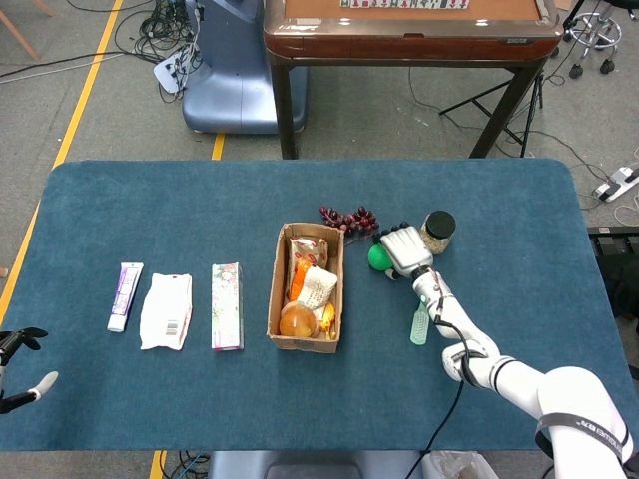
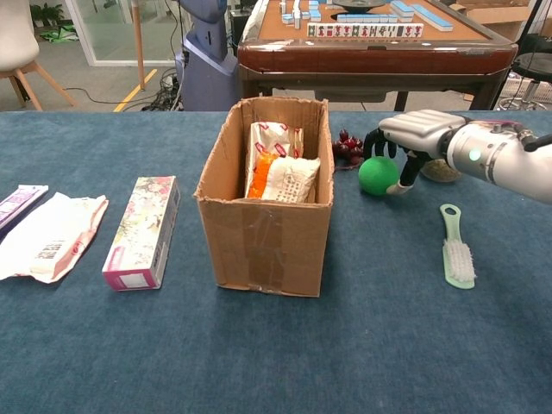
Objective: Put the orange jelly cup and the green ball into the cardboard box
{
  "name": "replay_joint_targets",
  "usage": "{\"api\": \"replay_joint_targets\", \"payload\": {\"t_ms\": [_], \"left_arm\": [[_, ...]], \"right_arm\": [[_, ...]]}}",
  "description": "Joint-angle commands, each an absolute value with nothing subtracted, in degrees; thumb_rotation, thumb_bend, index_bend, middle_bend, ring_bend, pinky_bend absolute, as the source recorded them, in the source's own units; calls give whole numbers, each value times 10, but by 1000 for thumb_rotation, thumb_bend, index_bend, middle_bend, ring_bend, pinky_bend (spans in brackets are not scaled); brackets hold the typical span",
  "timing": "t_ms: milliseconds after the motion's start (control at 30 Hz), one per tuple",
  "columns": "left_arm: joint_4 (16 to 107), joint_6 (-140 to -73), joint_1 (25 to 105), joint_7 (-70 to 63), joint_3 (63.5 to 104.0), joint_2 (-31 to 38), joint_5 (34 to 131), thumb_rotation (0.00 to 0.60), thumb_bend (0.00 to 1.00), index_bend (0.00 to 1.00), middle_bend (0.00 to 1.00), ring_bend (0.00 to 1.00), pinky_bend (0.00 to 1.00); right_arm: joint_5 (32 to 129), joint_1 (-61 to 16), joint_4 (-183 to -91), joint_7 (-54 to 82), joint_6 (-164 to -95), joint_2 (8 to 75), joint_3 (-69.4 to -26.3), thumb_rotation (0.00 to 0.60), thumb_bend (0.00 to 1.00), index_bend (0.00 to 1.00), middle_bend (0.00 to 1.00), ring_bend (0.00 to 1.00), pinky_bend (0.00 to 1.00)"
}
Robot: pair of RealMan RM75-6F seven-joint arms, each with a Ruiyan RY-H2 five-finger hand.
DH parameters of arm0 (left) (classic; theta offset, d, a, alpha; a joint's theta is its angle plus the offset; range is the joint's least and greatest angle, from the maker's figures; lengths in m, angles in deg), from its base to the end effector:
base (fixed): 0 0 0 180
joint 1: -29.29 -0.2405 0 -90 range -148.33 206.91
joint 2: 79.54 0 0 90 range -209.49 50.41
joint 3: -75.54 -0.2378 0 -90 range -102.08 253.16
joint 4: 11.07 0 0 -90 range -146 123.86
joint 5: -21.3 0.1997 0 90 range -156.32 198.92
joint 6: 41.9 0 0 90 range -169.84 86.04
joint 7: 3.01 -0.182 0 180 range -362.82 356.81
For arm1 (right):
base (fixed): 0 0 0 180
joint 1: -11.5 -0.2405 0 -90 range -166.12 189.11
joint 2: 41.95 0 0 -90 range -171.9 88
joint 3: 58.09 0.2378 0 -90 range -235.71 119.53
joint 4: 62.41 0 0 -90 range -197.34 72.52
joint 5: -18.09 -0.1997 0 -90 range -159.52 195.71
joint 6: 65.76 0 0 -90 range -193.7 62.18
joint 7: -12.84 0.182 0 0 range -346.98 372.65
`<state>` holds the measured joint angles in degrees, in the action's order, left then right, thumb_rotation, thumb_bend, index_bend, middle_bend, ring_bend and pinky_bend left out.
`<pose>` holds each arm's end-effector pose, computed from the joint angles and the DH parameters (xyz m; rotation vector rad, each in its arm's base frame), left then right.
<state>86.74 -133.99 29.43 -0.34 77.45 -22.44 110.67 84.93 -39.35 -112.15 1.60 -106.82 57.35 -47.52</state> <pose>-0.2795 0.1888 0.2008 -1.3278 -0.8630 -0.9583 -0.1695 -0.4452 -0.0390 1.8844 -0.7971 0.6829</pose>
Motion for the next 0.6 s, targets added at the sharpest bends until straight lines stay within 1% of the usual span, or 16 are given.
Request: {"api": "replay_joint_targets", "payload": {"t_ms": [33,233,600], "left_arm": [[867,-1339,295,-3,775,-224,1106,600,137,362,468,346,592],[867,-1339,295,-8,775,-223,1107,600,137,362,468,346,592],[867,-1337,296,-18,774,-219,1108,600,137,362,468,346,592]], "right_arm": [[855,-390,-1133,21,-1077,566,-474,600,233,450,421,330,270],[873,-377,-1202,29,-1119,526,-465,600,242,451,421,330,270],[922,-337,-1440,32,-1247,389,-427,600,242,451,421,330,270]]}}
